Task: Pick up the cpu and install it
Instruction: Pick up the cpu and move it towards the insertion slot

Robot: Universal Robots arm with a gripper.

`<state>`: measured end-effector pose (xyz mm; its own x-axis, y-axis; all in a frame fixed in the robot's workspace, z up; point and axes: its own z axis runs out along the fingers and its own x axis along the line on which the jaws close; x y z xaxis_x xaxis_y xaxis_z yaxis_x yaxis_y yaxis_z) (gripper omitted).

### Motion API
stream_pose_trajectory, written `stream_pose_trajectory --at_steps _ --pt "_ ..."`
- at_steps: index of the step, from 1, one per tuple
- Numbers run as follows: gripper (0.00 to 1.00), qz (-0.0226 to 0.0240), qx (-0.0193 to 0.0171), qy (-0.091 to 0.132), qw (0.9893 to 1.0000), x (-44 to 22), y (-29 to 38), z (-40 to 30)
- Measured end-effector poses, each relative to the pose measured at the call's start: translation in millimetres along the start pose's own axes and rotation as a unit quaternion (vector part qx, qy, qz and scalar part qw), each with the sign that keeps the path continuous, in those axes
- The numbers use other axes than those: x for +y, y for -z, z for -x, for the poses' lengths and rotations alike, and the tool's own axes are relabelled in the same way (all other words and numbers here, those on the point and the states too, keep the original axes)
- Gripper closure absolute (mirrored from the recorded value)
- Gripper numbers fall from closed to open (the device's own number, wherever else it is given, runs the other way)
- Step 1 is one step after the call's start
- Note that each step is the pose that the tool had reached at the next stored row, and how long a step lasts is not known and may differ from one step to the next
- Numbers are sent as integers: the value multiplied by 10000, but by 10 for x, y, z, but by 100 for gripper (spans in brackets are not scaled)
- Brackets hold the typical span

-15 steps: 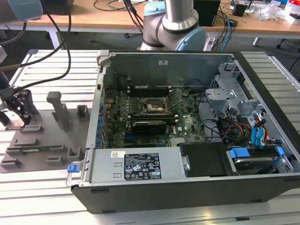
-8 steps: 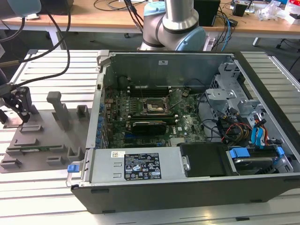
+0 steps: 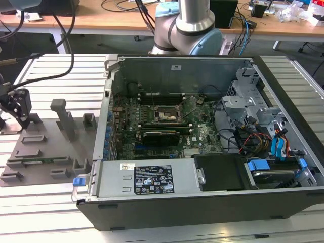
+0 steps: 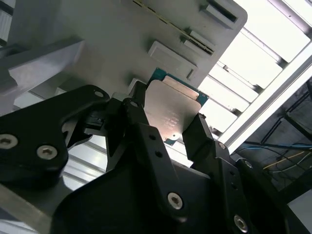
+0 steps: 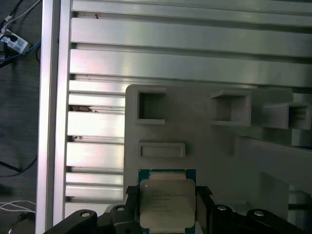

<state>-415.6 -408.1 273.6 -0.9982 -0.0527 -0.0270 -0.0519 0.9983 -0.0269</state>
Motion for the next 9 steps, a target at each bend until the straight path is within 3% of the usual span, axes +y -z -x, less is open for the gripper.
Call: stream_pose_trajectory --at_steps 4,9 --pt "45 0 0 0 10000 -3 92 3" --pt "45 0 0 0 10000 -4 143 4"
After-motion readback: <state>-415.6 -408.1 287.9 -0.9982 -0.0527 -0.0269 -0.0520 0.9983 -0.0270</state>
